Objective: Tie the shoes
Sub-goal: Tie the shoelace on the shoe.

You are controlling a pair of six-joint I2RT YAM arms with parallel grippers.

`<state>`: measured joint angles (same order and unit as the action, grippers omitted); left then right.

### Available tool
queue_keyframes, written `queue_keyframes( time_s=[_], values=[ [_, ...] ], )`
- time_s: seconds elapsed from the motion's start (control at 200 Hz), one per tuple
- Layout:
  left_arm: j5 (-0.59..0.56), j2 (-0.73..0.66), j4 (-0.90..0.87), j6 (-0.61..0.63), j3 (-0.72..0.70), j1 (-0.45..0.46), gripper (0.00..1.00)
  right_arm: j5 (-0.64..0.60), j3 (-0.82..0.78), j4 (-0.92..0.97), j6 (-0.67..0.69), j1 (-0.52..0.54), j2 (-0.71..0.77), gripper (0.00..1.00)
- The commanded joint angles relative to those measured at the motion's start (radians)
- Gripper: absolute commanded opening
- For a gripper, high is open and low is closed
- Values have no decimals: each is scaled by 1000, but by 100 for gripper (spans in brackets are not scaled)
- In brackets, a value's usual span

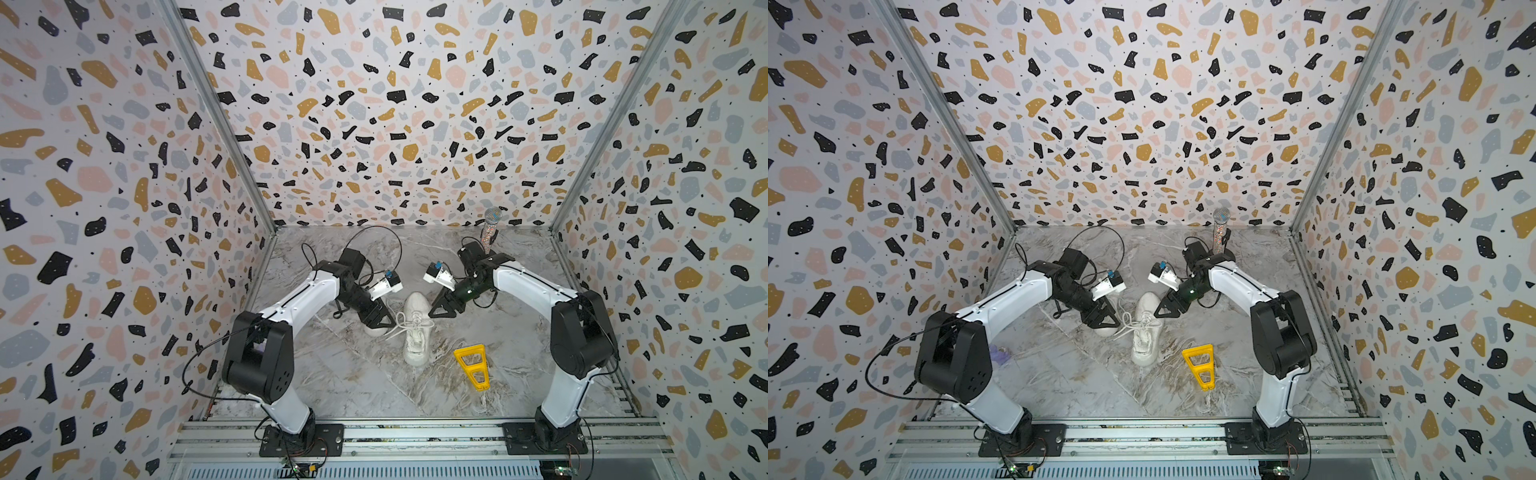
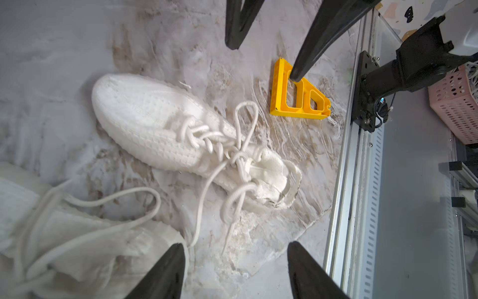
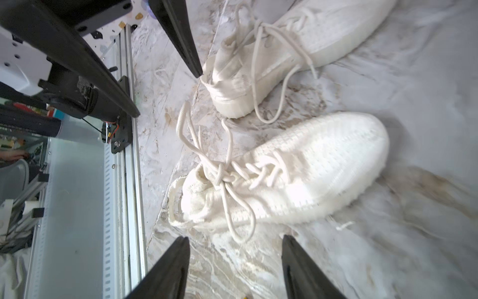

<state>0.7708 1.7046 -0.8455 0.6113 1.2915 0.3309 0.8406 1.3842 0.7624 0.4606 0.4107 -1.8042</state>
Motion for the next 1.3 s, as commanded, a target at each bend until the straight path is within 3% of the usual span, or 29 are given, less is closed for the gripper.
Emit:
queue_keyframes(
  time_s=[0.0, 0.225, 0.646, 0.811, 1.061, 1.211, 1.297],
  values=[
    [67, 62, -36, -16, 66, -3, 69, 36, -26, 85, 6, 0, 9, 64],
    [90, 138, -97, 29, 124, 56, 65, 160, 4, 105, -59, 11, -111, 65],
    [116, 165, -127, 37, 138, 58, 33, 254, 44, 111, -110, 32, -219, 55],
    [110, 172, -131, 37, 138, 57, 20, 249, 52, 115, -112, 33, -229, 43],
    [75, 165, -133, 42, 126, 57, 0, 198, 67, 123, -144, 36, -241, 16],
    [25, 156, -135, 32, 108, 58, 0, 155, 60, 122, -197, 36, -230, 0],
    [-19, 149, -135, 23, 97, 58, 0, 122, 53, 117, -220, 38, -220, 0]
  ],
)
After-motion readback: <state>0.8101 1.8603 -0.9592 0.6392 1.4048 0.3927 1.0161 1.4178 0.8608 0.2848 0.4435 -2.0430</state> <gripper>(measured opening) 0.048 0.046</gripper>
